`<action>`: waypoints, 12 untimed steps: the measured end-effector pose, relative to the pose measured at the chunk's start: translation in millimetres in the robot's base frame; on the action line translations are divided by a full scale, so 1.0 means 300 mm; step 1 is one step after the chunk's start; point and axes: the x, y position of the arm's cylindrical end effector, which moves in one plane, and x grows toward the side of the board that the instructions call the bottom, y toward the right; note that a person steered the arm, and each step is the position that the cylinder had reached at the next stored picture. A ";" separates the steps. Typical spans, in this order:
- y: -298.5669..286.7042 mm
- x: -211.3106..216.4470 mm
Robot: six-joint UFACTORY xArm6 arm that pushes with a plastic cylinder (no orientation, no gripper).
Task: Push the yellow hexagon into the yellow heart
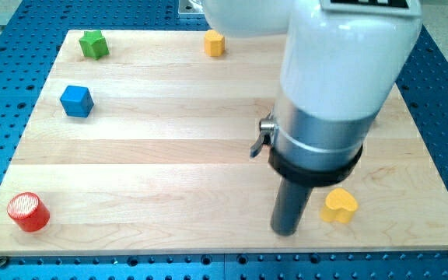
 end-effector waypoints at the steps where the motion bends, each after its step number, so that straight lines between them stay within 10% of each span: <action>1: 0.179 -0.094; 3: 0.356 -0.206; 8: -0.015 -1.295; 10: -0.416 -1.240; 12: -0.412 -1.053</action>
